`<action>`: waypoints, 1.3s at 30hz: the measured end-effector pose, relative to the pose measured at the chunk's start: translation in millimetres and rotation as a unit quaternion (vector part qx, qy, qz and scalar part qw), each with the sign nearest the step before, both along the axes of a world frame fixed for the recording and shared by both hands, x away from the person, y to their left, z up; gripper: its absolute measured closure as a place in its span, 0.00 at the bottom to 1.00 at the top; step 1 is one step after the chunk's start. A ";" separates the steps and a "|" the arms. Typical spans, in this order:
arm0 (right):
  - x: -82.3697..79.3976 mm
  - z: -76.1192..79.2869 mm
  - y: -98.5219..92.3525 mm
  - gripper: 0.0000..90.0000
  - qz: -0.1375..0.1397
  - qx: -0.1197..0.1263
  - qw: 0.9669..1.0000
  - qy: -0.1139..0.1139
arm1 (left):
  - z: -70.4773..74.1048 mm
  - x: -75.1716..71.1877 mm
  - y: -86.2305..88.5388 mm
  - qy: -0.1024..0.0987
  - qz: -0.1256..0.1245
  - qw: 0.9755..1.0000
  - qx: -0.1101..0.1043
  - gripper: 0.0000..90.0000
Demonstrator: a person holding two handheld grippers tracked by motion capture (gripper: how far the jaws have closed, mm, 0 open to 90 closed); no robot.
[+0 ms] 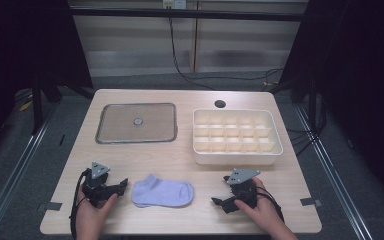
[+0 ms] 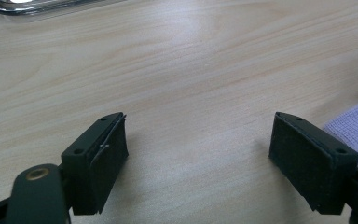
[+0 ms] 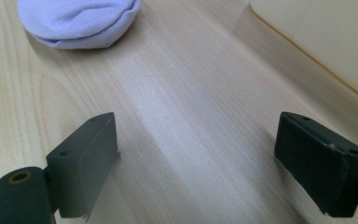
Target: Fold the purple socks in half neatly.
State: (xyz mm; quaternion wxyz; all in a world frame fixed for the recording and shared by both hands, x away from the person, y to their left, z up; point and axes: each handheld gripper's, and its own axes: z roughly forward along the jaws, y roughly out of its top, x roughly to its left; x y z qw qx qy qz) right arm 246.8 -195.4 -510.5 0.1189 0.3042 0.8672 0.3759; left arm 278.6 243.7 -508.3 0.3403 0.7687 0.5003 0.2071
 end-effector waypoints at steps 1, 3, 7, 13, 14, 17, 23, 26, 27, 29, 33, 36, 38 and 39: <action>0.0 0.0 0.0 0.14 0.000 0.000 1.000 0.000 | 0.0 0.0 0.0 0.000 0.000 1.000 0.000 0.21; 0.0 0.0 0.0 0.14 0.000 0.000 1.000 0.000 | 0.0 0.0 0.0 0.000 0.000 1.000 0.000 0.21; 0.0 0.0 0.0 0.14 0.000 0.000 1.000 0.000 | -0.1 0.1 0.0 0.000 0.000 1.000 0.000 0.21; 0.0 0.0 0.0 0.14 0.000 0.000 1.000 0.000 | 0.1 0.1 0.1 0.000 0.000 1.000 0.002 0.21; 0.0 0.0 0.0 0.14 0.000 0.000 1.000 0.000 | 0.1 0.1 0.0 0.000 0.000 1.000 0.002 0.21; 0.0 0.0 0.0 0.14 0.000 0.000 1.000 0.000 | 0.2 -0.1 -0.2 0.000 0.001 1.000 0.002 0.21; 0.0 0.0 0.0 0.15 0.000 0.000 1.000 0.000 | 0.2 -0.5 -0.8 -0.001 0.002 1.000 0.002 0.21; -0.7 0.3 0.0 0.16 -0.001 0.002 1.000 -0.001 | 0.4 -0.5 -1.5 -0.001 0.006 1.000 0.003 0.21; -1.1 0.5 -0.4 0.23 0.001 0.006 1.000 -0.004 | 0.4 -0.5 -1.7 -0.001 0.006 1.000 0.003 0.21; -1.7 0.8 -0.6 0.27 0.005 0.010 1.000 -0.003 | 0.6 -0.5 -2.2 -0.001 0.009 1.000 0.002 0.22; -5.4 2.3 4.9 0.34 0.016 0.014 1.000 -0.010 | 3.9 -1.0 -1.6 0.012 0.012 1.000 -0.015 0.28; -7.3 3.5 10.0 0.37 0.020 0.022 1.000 -0.004 | 6.5 -1.6 -1.0 0.014 0.011 1.000 -0.015 0.28; -9.5 6.6 15.5 0.42 0.031 0.021 0.999 -0.008 | 10.8 -2.7 -1.1 0.010 0.013 1.000 -0.026 0.28; -11.1 9.4 21.0 0.50 0.036 0.026 0.999 -0.003 | 12.4 -3.3 -1.3 0.009 0.014 0.999 -0.028 0.29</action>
